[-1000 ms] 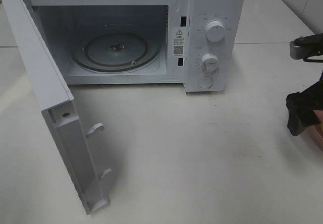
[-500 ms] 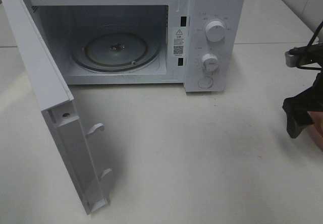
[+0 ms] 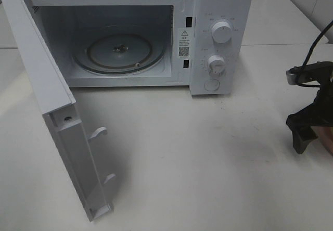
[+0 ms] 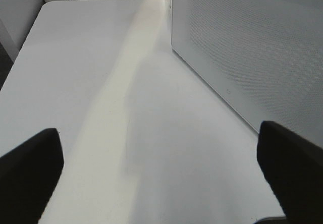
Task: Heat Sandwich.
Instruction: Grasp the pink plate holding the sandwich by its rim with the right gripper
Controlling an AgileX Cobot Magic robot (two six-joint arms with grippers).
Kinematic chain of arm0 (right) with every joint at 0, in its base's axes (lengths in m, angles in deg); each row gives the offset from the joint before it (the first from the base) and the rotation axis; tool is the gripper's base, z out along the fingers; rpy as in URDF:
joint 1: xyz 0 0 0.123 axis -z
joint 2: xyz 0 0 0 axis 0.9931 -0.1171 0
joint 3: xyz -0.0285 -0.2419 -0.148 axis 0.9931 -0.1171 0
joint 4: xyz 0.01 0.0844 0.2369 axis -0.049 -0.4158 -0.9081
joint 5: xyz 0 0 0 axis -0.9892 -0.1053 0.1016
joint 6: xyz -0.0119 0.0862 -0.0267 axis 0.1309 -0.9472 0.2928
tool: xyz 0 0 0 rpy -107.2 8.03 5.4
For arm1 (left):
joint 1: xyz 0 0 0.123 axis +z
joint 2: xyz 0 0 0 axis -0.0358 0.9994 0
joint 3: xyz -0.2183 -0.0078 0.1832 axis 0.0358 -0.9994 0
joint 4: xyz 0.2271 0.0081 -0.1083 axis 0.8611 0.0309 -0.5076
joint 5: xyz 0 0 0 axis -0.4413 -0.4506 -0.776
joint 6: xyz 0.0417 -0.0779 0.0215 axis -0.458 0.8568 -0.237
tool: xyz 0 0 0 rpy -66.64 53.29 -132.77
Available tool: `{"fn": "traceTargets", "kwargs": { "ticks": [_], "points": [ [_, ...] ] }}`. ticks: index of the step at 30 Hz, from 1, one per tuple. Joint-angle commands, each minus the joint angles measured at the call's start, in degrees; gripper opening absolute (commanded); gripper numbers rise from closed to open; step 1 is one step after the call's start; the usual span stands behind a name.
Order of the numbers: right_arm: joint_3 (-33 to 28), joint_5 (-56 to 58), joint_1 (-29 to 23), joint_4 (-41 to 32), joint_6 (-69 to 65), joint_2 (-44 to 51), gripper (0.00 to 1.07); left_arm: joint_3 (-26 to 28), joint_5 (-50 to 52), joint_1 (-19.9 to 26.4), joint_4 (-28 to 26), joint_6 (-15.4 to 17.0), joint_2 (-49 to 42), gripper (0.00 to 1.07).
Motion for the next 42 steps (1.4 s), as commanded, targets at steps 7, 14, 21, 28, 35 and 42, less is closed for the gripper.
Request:
{"fn": "traceTargets", "kwargs": {
  "ticks": [7,14,21,28,35,42],
  "points": [
    [0.2,-1.9,0.3,0.1,1.4,-3.4,0.89,-0.1,0.9,-0.1,0.0,0.2,-1.5,1.01],
    [0.2,-1.5,0.3,0.1,1.6,-3.4,0.82,-0.1,0.9,-0.1,0.0,0.2,-1.5,1.01],
    [0.2,-1.3,0.3,1.5,0.9,-3.4,0.50,-0.1,0.9,-0.1,0.0,0.2,-1.5,1.01],
    [0.2,-0.3,0.3,5.8,-4.0,-3.4,0.00,-0.1,0.9,-0.1,0.0,0.2,-1.5,1.01],
    [0.2,-0.3,0.3,6.5,-5.2,-3.4,0.00,-0.1,0.9,-0.1,0.0,0.2,-1.5,1.01],
    [0.2,0.5,0.1,7.0,-6.2,-3.4,0.00,-0.1,0.9,-0.1,0.0,0.2,-1.5,1.01]
  ]
}}
